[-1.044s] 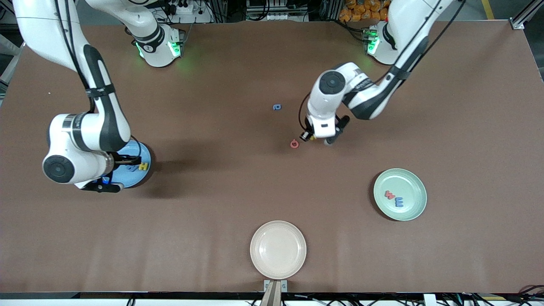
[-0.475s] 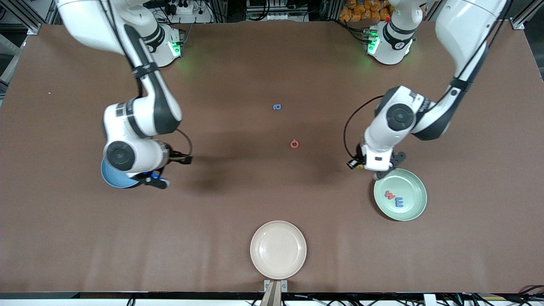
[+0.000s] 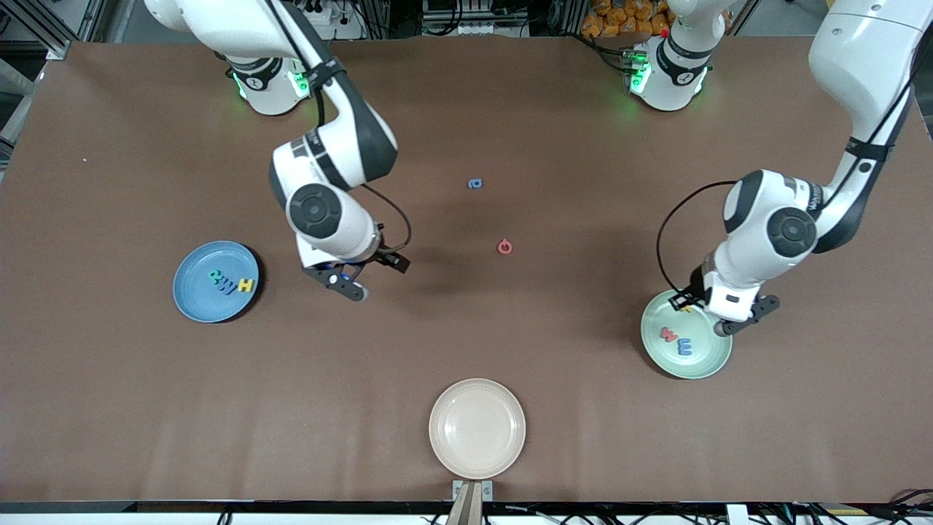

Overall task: Sort uppercase to blue plate, lowercase to green plate
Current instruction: 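Open the right gripper over the blue plate while the left gripper carries h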

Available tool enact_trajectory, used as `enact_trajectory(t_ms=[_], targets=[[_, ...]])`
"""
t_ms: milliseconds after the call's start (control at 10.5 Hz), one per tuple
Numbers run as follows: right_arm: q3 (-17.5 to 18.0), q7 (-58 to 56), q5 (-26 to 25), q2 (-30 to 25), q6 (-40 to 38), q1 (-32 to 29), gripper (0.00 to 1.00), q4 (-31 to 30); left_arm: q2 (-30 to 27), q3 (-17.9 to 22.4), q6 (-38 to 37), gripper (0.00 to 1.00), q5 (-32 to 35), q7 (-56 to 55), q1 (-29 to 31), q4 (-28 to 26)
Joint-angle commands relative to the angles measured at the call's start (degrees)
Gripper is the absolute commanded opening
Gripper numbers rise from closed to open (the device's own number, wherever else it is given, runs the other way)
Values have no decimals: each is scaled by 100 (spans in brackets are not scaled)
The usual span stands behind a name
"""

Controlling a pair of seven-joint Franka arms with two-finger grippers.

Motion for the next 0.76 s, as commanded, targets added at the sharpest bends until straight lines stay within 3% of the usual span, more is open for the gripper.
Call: enact_trajectory(t_ms=[0,190,285,380,475,665], targets=[[-35,774,30,167,325,427,100,301,419,221,-125,0,132,527,-40,513],[-44,1285,-41,588,757,824,100,607,639,362,-125,6,132,783,-40,743],[-44,1330,-32,834,749,912,100,913,658,433,-125,33,132,906,-31,761],[-44,1444,-32,1028,758,1044,100,1090,641,451,-125,71,132,968,-31,752],[-44,1567,-49,1134,793,1089,100,1144,614,460,-134,100,132,968,-5,743],[-44,1612,-85,1275,1160,1256,100,1154,465,442,-440,100,97,951,-5,743]])
